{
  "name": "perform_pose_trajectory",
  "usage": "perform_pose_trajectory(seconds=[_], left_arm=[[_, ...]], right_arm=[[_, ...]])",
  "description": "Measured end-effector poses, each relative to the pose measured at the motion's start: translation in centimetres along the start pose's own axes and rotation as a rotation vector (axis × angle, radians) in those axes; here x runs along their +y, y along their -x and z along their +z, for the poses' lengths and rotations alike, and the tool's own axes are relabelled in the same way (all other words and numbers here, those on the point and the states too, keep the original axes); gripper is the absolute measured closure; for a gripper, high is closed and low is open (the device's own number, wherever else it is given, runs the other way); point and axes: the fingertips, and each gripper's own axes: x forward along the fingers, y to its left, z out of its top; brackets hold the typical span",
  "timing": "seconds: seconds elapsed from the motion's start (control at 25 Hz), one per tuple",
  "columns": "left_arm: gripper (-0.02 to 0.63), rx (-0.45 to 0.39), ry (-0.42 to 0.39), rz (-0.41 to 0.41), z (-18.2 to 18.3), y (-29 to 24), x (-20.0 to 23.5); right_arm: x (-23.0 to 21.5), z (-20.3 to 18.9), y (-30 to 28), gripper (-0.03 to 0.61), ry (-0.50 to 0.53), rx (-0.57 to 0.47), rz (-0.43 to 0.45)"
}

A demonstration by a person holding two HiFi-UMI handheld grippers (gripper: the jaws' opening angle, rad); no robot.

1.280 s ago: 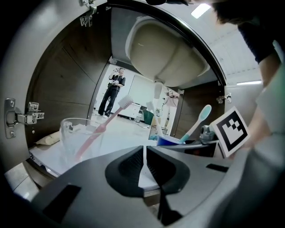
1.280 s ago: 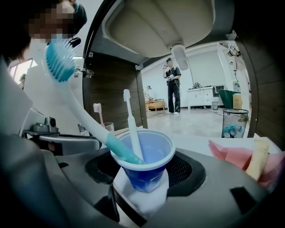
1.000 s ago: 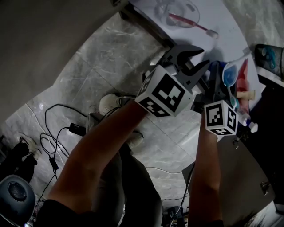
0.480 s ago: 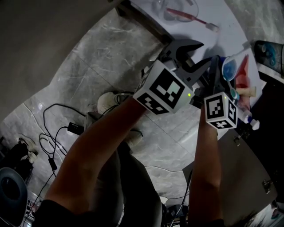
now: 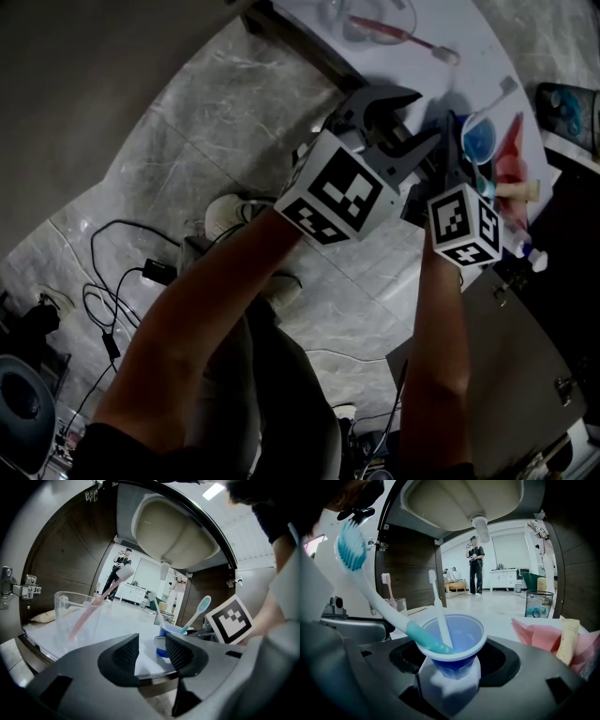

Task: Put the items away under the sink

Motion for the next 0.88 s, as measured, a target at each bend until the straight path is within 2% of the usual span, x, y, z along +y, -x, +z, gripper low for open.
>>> perform_pose_trajectory(seconds=[0.44,0.68,0.88], left_arm=[[0.422,0.012,0.016,-0.004,-0.4,0.5,0.0],[0.409,0.016,0.024,-0.010,-0.3,0.7,-0.2],[0.405,0.047,0.073,-0.010,-0.8,1.5,-0.7]], right_arm=[[0.2,-0.2,0.1,0.261,-0.014,0.024,0.007],[0.5,-0.5,1.2,0.261,0.031,0.041,0.008],[0.7,-0.9,2.4,0.261,-0.003,0.048,-0.006]])
